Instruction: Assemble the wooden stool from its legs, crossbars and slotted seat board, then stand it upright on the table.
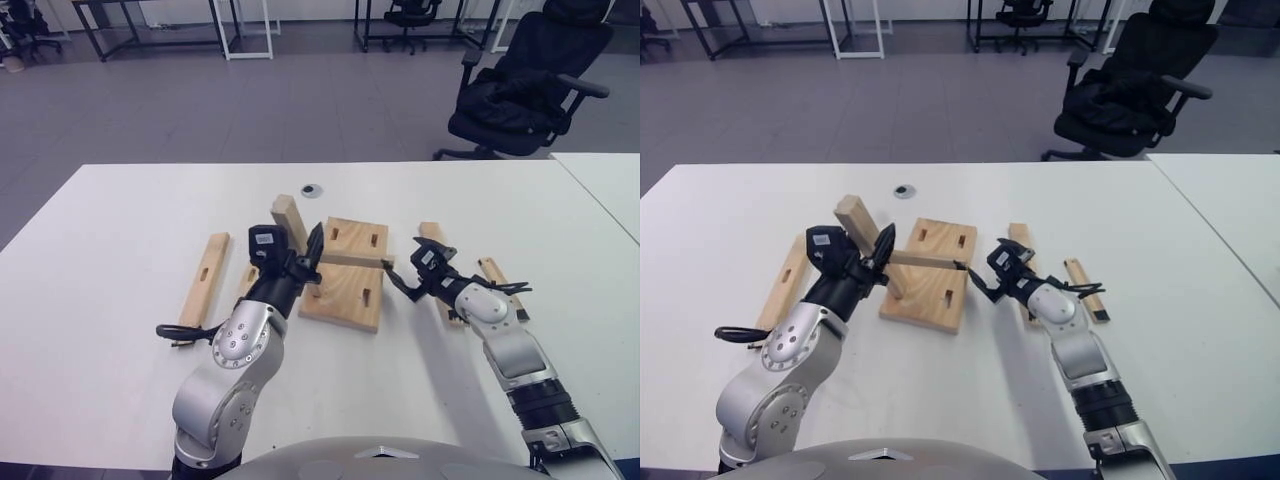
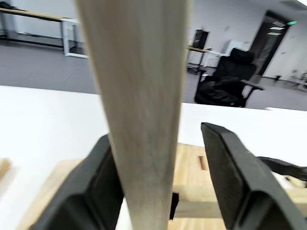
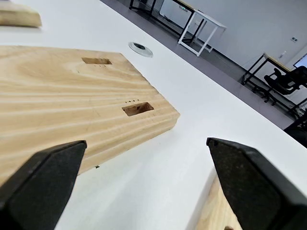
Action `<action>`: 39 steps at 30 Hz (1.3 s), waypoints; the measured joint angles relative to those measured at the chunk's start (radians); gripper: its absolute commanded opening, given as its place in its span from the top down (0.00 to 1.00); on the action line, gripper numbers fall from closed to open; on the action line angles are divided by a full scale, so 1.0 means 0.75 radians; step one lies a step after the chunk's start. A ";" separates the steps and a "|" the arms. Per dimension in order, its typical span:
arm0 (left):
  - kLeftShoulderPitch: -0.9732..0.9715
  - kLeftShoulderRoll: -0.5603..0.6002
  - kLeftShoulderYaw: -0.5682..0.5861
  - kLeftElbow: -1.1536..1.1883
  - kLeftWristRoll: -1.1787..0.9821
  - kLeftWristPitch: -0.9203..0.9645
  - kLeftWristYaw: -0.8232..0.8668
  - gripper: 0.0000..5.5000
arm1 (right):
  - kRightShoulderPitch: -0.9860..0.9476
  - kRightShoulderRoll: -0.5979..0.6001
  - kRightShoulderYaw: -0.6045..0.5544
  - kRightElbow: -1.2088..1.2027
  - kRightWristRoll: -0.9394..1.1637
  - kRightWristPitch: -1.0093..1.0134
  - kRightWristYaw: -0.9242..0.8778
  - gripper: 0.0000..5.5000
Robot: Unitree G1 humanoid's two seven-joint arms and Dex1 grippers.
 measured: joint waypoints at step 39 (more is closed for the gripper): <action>0.291 0.569 0.284 0.500 -0.010 -0.018 -0.311 0.31 | -0.117 0.072 -0.219 0.122 -0.025 -0.087 -0.266 0.15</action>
